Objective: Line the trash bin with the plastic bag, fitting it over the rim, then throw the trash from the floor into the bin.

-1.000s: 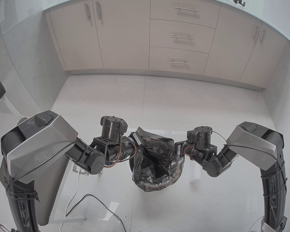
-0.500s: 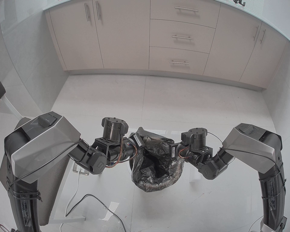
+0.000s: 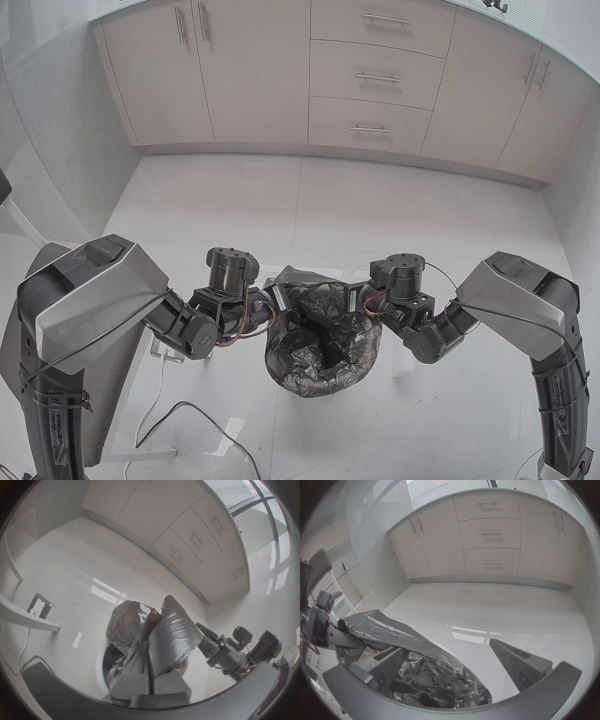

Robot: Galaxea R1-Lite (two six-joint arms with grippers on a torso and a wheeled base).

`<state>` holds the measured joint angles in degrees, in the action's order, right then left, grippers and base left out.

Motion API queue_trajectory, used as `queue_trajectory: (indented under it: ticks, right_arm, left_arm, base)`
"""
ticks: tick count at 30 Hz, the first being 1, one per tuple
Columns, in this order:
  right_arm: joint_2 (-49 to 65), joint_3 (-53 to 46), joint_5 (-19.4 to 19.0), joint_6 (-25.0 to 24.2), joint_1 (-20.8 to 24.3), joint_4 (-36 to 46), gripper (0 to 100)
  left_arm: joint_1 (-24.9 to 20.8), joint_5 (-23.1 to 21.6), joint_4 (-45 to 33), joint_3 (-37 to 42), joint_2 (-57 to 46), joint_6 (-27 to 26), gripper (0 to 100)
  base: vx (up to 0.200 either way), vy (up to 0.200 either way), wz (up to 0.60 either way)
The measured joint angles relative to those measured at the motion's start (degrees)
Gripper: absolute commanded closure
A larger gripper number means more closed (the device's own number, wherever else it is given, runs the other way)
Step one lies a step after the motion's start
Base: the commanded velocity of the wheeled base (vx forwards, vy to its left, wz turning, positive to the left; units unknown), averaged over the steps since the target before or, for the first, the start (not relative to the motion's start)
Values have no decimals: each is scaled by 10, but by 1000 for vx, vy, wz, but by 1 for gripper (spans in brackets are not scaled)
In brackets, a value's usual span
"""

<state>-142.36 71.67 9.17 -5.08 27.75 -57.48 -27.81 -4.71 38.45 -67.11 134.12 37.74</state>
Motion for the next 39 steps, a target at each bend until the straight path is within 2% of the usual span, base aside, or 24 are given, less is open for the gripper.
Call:
queue_trajectory:
  ticks: [6, 14, 19, 29, 30, 39]
  right_arm:
    - [-8, 13, 1, 1, -2, 0, 0]
    - [-19, 32, 0, 1, -3, 0, 0]
    - [-25, 42, -1, 3, -4, 2, 0]
    - [-29, 46, -2, 3, -5, 2, 0]
    - [-29, 46, -2, 3, -5, 2, 0]
    - [-29, 45, -1, 4, -6, 1, 0]
  left_arm:
    - [15, 1, 0, -2, 19, -69, 100]
    - [21, 2, 9, -19, 49, -111, 100]
    - [21, 5, 5, -32, 56, -118, 100]
    - [20, 38, -11, -35, 57, -118, 100]
    - [20, 38, -14, -35, 57, -118, 0]
    - [20, 39, -15, -39, 54, -123, 0]
  base:
    - [0, 0, 0]
    - [0, 0, 0]
    - [0, 0, 0]
    - [0, 0, 0]
    - [0, 0, 0]
    - [0, 0, 0]
